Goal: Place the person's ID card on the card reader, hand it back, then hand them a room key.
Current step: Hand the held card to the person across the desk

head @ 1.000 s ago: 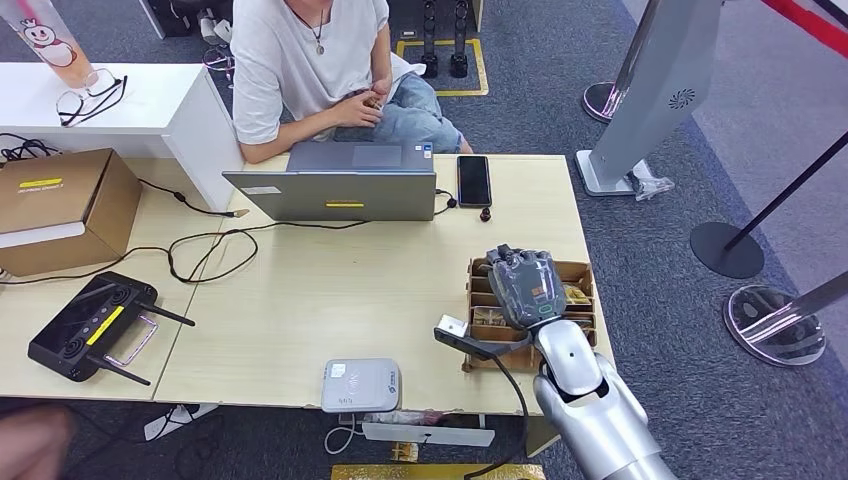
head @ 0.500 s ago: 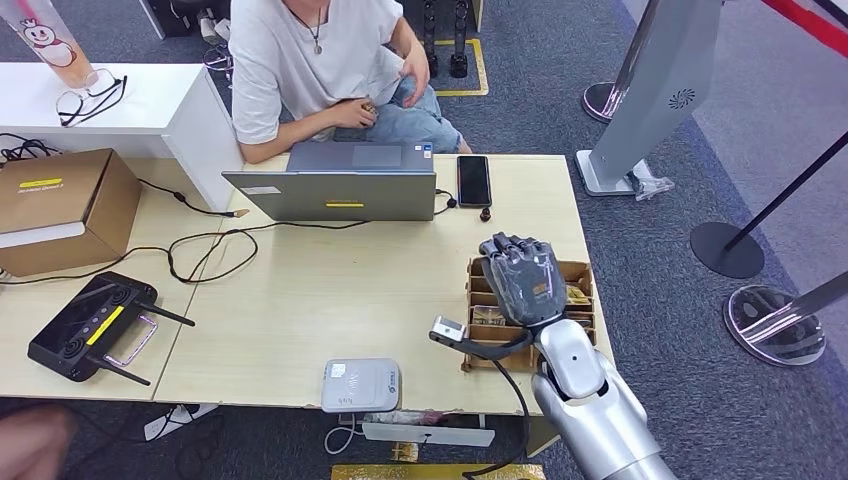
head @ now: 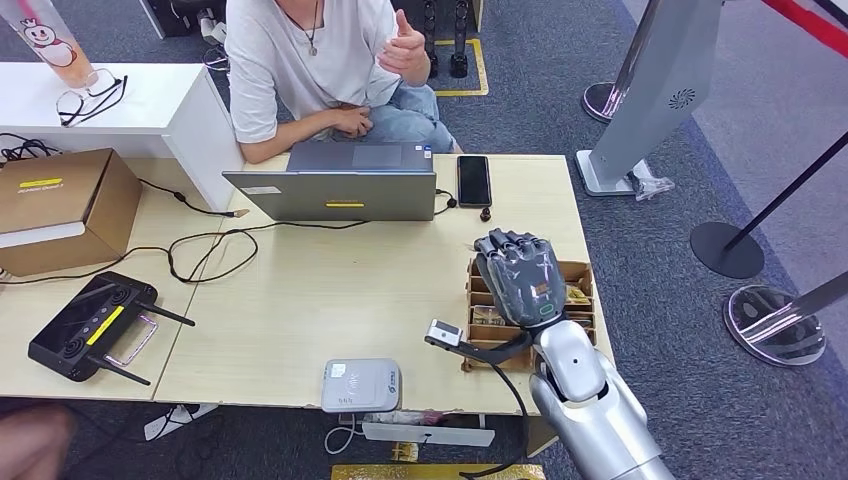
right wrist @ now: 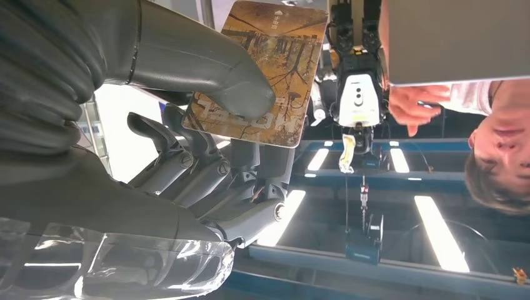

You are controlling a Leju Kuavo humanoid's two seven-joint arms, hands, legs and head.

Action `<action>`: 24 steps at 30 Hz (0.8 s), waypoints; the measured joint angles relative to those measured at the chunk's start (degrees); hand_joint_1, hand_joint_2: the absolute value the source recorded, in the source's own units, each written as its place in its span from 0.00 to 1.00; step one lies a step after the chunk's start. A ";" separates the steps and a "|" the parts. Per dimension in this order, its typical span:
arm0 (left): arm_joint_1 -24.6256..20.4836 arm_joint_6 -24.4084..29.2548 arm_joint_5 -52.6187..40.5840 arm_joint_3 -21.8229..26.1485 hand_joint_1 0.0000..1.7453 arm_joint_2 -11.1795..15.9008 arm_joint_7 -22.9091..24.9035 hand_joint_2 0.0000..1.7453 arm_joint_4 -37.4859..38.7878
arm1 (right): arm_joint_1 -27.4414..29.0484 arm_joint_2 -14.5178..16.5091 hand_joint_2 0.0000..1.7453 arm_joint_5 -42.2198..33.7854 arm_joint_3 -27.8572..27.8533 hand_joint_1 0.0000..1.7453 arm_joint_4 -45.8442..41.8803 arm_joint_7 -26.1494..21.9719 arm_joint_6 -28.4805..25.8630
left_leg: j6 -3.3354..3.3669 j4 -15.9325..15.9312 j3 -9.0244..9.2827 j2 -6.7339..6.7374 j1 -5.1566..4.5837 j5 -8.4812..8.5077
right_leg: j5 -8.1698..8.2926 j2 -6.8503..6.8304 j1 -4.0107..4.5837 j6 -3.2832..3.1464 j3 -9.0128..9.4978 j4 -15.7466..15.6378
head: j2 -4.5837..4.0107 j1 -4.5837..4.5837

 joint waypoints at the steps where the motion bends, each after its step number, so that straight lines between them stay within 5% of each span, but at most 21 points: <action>1: 0.00 0.02 0.01 0.03 0.00 0.00 0.00 0.00 0.00 | 0.01 0.00 1.00 -0.02 0.03 1.00 -0.16 -0.09 -0.13 | 0.00 0.00 0.00 0.00 0.00 0.00 | 0.00 0.00 0.00 0.00 0.00 0.00 | 0.00 0.00; 24: 0.00 0.03 -0.26 0.10 0.00 0.02 0.02 0.00 -0.01 | -2.09 2.54 1.00 -2.19 1.47 1.00 -1.68 -3.14 -5.61 | 0.00 0.00 0.00 0.00 0.00 0.01 | 0.00 0.00 0.00 0.00 0.01 0.00 | 0.00 0.01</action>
